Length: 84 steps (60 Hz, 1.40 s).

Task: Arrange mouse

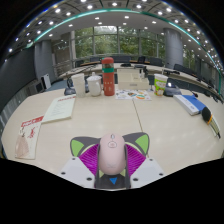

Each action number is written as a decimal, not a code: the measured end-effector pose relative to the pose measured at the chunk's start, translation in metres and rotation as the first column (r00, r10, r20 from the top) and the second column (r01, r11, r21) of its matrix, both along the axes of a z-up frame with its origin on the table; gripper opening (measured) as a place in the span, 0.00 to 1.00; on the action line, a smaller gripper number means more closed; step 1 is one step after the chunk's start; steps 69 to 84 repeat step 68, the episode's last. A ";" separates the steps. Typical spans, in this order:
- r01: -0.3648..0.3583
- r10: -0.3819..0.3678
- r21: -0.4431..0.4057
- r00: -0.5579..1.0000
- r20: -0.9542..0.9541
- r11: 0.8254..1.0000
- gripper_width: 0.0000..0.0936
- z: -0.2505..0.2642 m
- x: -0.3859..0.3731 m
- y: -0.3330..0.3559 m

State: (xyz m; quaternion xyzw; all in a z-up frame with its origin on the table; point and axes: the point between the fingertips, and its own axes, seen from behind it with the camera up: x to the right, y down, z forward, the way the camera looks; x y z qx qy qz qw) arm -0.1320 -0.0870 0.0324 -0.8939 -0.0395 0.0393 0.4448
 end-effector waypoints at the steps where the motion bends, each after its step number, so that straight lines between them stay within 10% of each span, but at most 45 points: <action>1: 0.005 -0.005 -0.006 1.000 0.001 1.000 0.37 -0.006 0.000 0.000; 14: -0.012 0.012 -0.065 1.000 0.007 0.998 0.55 -0.039 -0.001 -0.010; 20: -0.021 0.021 -0.059 1.000 0.006 0.998 0.93 -0.017 0.004 -0.027; 46: 0.009 -0.012 0.086 0.999 0.039 0.996 0.91 0.151 0.034 -0.226; 84: -0.009 0.005 0.105 0.999 0.034 0.994 0.91 0.187 0.049 -0.338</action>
